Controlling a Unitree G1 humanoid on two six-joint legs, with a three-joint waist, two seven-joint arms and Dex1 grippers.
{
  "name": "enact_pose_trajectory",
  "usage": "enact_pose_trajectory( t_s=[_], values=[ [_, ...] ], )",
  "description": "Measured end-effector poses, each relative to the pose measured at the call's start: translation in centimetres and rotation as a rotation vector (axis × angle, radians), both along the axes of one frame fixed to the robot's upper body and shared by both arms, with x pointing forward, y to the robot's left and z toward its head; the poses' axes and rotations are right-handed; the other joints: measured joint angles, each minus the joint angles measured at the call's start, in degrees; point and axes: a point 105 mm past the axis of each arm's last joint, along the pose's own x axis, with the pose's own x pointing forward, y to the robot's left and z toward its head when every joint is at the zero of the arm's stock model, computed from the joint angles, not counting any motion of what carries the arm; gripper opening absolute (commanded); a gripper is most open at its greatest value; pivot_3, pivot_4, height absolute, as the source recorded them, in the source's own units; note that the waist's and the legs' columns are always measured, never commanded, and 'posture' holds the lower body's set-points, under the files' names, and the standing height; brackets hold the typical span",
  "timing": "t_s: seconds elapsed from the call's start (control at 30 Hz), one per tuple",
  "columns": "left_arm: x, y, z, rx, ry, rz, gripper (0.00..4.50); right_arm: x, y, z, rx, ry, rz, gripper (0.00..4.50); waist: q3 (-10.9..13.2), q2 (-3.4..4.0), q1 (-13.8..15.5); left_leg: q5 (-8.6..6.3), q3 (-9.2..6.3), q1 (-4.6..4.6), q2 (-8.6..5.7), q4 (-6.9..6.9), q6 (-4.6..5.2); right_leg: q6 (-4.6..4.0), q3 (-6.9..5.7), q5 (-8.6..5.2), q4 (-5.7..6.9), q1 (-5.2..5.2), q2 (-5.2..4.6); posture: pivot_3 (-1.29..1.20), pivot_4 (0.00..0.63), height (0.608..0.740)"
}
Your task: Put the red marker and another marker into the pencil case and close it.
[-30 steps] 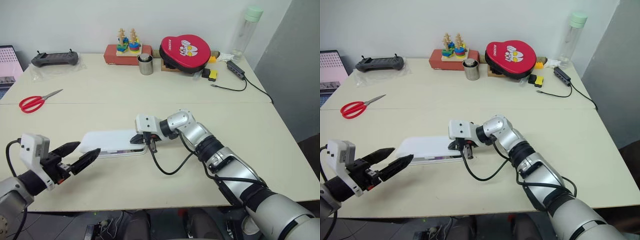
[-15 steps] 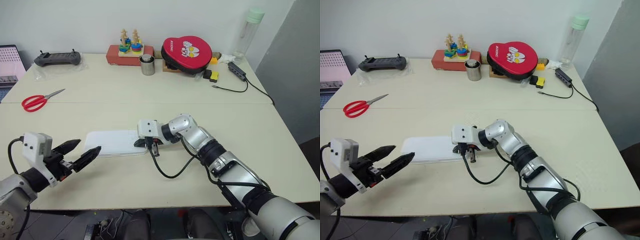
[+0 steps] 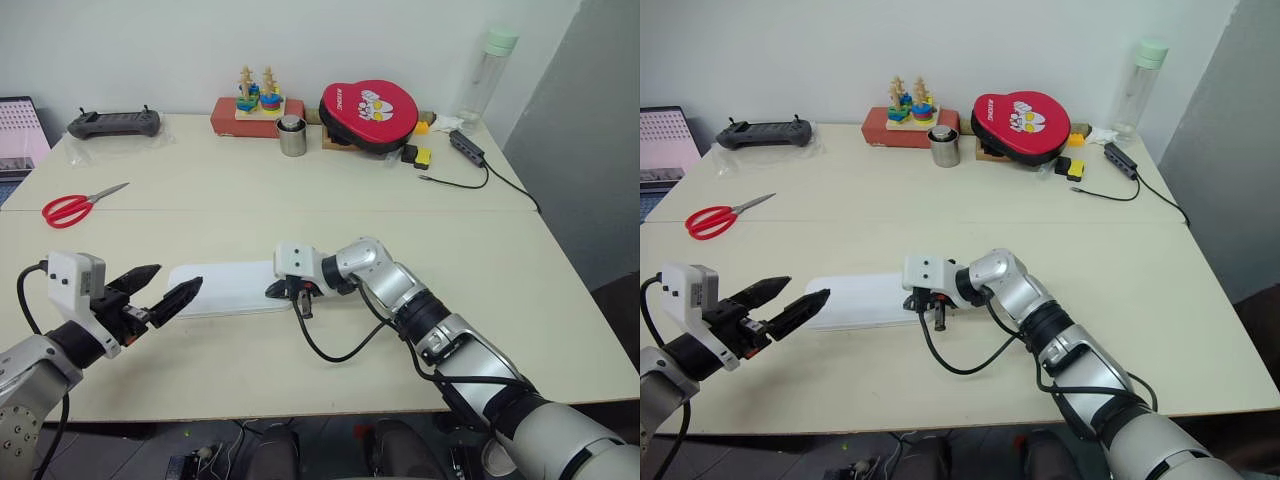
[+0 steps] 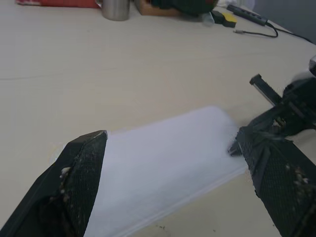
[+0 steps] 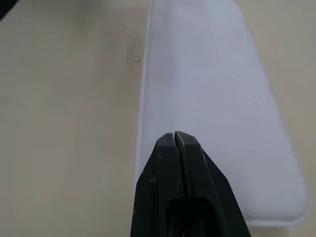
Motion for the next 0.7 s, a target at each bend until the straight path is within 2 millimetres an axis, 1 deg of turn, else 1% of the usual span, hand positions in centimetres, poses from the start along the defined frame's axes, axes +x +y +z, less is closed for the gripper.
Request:
enact_pose_trajectory(
  t_s=[0.03, 0.07, 0.1, 0.13, 0.17, 0.23, 0.33, 0.37, 0.4, 0.47, 0.5, 0.53, 0.57, 0.7],
  values=[
    [0.4, 0.5, 0.2, 0.003, -0.012, 0.027, 4.5, 0.3, -0.5, 0.4, 0.038, 0.029, -0.035, 0.47, 0.0, -0.04, 0.3, 0.0, -0.03, -0.07, -0.01, 0.0, 0.0, 0.03, -0.02, 0.02, 0.0, -0.05, 0.0, 0.0, 0.15, 0.74],
    [1.0, 1.2, 0.4, 0.016, -0.028, 0.07, 4.5, 1.0, -1.5, 1.5, 0.106, 0.063, -0.102, 0.71, 0.0, -0.05, 0.5, 0.0, -0.03, -0.1, -0.01, 0.0, -0.01, 0.28, -0.02, 0.17, 0.0, -0.07, 0.0, 0.0, 0.15, 0.74],
    [1.4, 1.7, 0.4, 0.027, -0.037, 0.101, 4.5, 1.6, -2.2, 2.4, 0.147, 0.072, -0.145, 0.98, 0.0, -0.05, 0.7, -0.01, -0.04, -0.13, -0.02, 0.0, -0.01, 0.3, -0.03, 0.18, 0.0, -0.12, 0.0, 0.0, 0.15, 0.74],
    [1.6, 1.8, 0.5, 0.032, -0.042, 0.111, 4.5, 1.9, -2.7, 2.8, 0.168, 0.074, -0.168, 1.16, 0.0, -0.07, 0.8, -0.01, -0.03, -0.14, -0.02, 0.0, -0.01, 0.33, -0.02, 0.19, -0.02, -0.13, 0.0, 0.0, 0.15, 0.74],
    [2.2, 2.6, 0.4, 0.051, -0.047, 0.156, 4.5, 2.8, -4.6, 4.3, 0.235, 0.071, -0.255, 1.53, 0.0, -0.07, 1.1, -0.02, -0.01, -0.18, -0.02, -0.02, -0.03, 0.32, -0.02, 0.18, -0.04, -0.16, 0.0, 0.0, 0.15, 0.74],
    [2.7, 3.8, 0.1, 0.071, -0.05, 0.218, 4.5, 3.9, -7.6, 5.4, 0.308, 0.076, -0.382, 2.01, 0.0, -0.14, 1.1, -0.05, -0.02, -0.3, -0.03, -0.03, -0.08, 0.29, -0.03, 0.17, -0.06, -0.25, 0.0, 0.0, 0.15, 0.74],
    [3.3, 5.7, -0.3, 0.103, -0.045, 0.293, 4.5, 4.5, -12.4, 5.3, 0.351, 0.103, -0.575, 2.69, -0.1, -0.19, 1.1, -0.06, 0.0, -0.6, -0.03, -0.03, -0.09, 0.08, -0.01, 0.3, -0.06, -0.54, 0.0, 0.0, 0.15, 0.74],
    [3.3, 6.9, -0.7, 0.126, -0.032, 0.33, 4.5, 4.5, -14.7, 5.1, 0.348, 0.103, -0.661, 2.96, -0.1, -0.19, 1.1, -0.06, 0.0, -0.84, -0.03, -0.03, -0.09, 0.07, -0.01, 0.31, -0.03, -0.81, 0.0, 0.0, 0.15, 0.74],
    [3.1, 8.3, -1.3, 0.145, -0.008, 0.376, 4.5, 4.4, -16.7, 4.8, 0.338, 0.103, -0.735, 3.36, -0.1, -0.17, 1.0, -0.06, 0.0, -0.9, -0.03, -0.03, -0.09, 0.07, -0.02, 0.31, -0.02, -0.85, 0.01, 0.0, 0.15, 0.74],
    [3.0, 9.4, -1.7, 0.156, 0.005, 0.408, 4.5, 4.3, -18.0, 4.8, 0.335, 0.101, -0.786, 3.73, 0.0, -0.15, 0.5, -0.07, 0.04, -0.89, -0.02, -0.06, -0.08, 0.07, 0.01, 0.31, -0.02, -0.87, 0.01, 0.0, 0.15, 0.74],
    [2.9, 9.9, -1.9, 0.158, 0.008, 0.42, 4.5, 4.2, -18.3, 5.0, 0.34, 0.1, -0.8, 3.95, 0.0, -0.14, 0.3, -0.07, 0.04, -0.88, -0.01, -0.07, -0.08, 0.07, 0.01, 0.31, -0.02, -0.87, 0.01, 0.0, 0.15, 0.74],
    [2.7, 10.8, -2.2, 0.163, 0.017, 0.446, 4.5, 4.0, -18.5, 5.4, 0.348, 0.09, -0.807, 4.35, 0.0, -0.14, -0.2, -0.07, 0.05, -0.86, 0.01, -0.1, -0.08, 0.07, -0.01, 0.3, -0.02, -0.87, 0.02, 0.0, 0.15, 0.74],
    [2.5, 11.4, -2.4, 0.167, 0.025, 0.462, 4.5, 3.9, -18.6, 5.7, 0.349, 0.081, -0.812, 4.47, 0.0, -0.14, -0.4, -0.07, 0.04, -0.86, 0.01, -0.1, -0.08, 0.07, -0.01, 0.3, -0.02, -0.87, 0.02, 0.0, 0.15, 0.74],
    [2.0, 12.5, -2.5, 0.166, 0.02, 0.5, 4.5, 3.9, -18.7, 6.2, 0.358, 0.074, -0.832, 4.47, 0.0, -0.17, -0.4, -0.07, 0.06, -0.88, -0.02, -0.08, -0.08, 0.13, -0.01, 0.32, -0.05, -0.85, -0.03, 0.0, 0.15, 0.74]
  ],
)
